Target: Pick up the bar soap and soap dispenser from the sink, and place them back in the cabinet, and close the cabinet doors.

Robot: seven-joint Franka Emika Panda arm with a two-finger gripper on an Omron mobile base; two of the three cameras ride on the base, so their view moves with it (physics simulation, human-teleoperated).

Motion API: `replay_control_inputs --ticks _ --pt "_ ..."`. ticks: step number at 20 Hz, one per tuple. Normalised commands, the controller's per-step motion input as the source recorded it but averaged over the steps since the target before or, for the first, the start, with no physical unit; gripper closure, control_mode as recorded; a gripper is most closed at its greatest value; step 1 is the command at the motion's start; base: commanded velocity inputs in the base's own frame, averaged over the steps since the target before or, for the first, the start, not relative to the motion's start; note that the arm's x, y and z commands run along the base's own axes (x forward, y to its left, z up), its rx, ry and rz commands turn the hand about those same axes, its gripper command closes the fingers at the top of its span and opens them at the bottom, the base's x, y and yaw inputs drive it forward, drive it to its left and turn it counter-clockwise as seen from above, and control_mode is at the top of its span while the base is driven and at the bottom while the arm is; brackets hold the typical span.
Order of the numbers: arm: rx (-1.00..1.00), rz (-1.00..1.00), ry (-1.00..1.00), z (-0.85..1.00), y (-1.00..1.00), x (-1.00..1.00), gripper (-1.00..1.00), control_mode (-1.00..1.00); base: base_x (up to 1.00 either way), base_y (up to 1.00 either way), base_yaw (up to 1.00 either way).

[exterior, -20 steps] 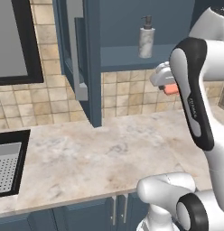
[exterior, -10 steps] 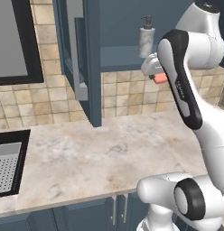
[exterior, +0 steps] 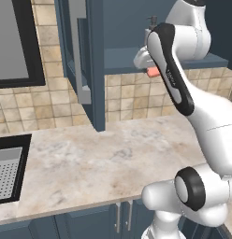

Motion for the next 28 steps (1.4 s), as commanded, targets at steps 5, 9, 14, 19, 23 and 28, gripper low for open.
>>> replay_control_inputs --ticks 5,9,14,19,23,28 --pt "0.0 0.0 0.0 0.0 0.1 0.54 1.0 -1.0 0.0 0.0 0.0" --pt "0.0 0.0 0.0 0.0 0.11 0.49 1.0 -1.0 0.0 0.0 0.0" --pt "0.0 0.0 0.0 0.0 0.18 0.47 1.0 -1.0 0.0 0.0 0.0" --pt "0.0 0.0 0.0 0.0 0.22 0.49 1.0 -1.0 0.0 0.0 0.0" --pt "0.0 0.0 0.0 0.0 0.07 0.48 1.0 -1.0 0.0 0.0 0.0" --pt "0.0 0.02 0.0 0.0 0.0 0.42 1.0 -1.0 0.0 0.0 0.0"
